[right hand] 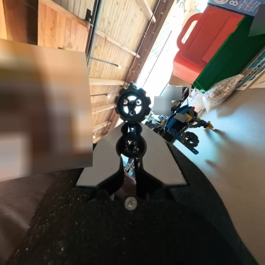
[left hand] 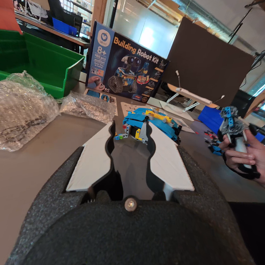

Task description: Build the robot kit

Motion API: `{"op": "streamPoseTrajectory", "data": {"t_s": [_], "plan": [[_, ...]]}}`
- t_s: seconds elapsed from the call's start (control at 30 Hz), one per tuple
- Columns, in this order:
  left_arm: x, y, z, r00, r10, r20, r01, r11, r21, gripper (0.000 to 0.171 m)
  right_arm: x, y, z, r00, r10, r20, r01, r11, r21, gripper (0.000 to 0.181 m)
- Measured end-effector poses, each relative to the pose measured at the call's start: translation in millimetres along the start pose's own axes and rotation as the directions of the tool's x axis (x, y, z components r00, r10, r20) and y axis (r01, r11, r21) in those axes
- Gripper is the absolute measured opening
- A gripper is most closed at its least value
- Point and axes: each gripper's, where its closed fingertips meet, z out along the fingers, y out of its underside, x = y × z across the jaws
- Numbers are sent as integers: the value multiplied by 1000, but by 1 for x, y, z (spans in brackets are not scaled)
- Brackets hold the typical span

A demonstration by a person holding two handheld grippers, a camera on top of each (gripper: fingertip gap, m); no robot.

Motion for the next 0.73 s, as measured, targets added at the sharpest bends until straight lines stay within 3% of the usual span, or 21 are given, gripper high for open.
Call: {"op": "streamPoseTrajectory", "data": {"t_s": [0.03, 0.33, 0.73], "plan": [[0, -2, -2, 1000, -17, -8, 17, 1000, 11, 42, -1, 2, 0, 1000, -17, -9, 17, 1000, -11, 8], [-20, 5, 1, 954, -295, -51, 293, 955, -52, 43, 4, 26, 14, 993, -89, -72, 79, 988, -129, 9], [-19, 8, 3, 961, -274, -40, 271, 960, -75, 43, 12, 33, 15, 991, -68, -117, 50, 988, -149, 8]]}}
